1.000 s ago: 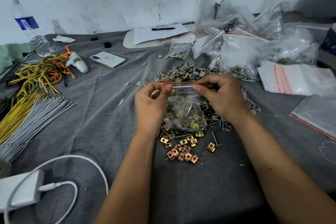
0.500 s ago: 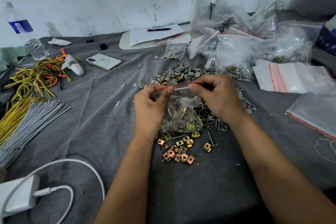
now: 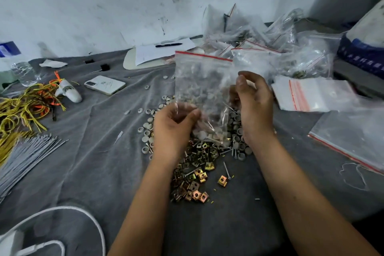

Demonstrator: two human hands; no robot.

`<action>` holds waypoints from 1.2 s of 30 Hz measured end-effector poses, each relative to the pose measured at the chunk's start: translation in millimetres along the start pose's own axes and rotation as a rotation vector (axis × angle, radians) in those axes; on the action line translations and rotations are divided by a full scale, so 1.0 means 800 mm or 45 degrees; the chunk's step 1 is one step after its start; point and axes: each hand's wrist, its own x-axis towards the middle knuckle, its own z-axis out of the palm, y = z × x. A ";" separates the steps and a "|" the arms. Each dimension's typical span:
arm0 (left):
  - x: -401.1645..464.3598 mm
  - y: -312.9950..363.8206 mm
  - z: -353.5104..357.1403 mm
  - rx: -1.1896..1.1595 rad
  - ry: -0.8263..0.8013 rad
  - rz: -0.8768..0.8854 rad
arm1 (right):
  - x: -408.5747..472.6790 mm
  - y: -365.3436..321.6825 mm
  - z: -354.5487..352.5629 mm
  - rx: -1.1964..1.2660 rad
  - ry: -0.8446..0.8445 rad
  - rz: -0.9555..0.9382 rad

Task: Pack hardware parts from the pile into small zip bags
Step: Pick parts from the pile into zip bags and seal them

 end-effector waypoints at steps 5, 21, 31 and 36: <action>0.046 0.030 0.086 0.024 0.217 0.043 | 0.003 0.001 -0.007 -0.446 -0.016 -0.058; 0.128 0.018 0.240 1.478 -0.553 0.244 | 0.136 -0.025 -0.111 -1.726 -0.037 0.026; 0.004 0.031 0.316 1.142 -0.746 0.133 | 0.033 -0.104 -0.224 -2.168 -0.443 0.618; -0.014 0.021 0.319 0.924 -0.665 -0.119 | 0.022 -0.109 -0.240 -2.024 -0.529 0.480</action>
